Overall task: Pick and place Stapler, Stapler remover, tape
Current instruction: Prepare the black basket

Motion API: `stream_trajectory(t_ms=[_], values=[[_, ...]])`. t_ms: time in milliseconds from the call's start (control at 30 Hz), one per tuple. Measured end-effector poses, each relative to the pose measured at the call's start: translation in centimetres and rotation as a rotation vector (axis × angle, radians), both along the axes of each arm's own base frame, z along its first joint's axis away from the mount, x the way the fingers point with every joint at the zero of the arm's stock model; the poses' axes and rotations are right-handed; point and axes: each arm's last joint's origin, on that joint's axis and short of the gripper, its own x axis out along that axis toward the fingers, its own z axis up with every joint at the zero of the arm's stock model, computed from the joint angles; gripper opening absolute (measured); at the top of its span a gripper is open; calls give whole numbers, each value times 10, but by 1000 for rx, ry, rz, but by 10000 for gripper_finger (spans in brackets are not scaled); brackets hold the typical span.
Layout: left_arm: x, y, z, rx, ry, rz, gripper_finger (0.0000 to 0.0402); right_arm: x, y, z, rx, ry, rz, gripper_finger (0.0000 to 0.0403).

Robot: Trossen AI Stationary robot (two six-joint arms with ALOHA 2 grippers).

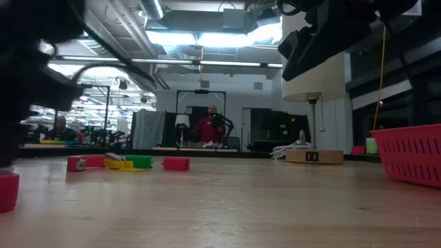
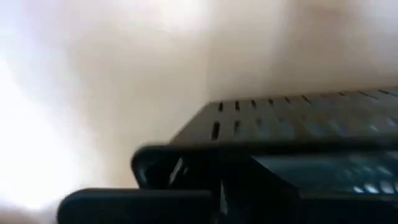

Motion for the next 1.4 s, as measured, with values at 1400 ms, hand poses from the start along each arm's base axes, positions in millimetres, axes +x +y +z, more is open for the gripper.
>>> stream_trajectory(t_ms=[1400], values=[[100, 91, -8, 130, -442, -367, 2, 0, 0, 0, 15, 4, -19, 172]])
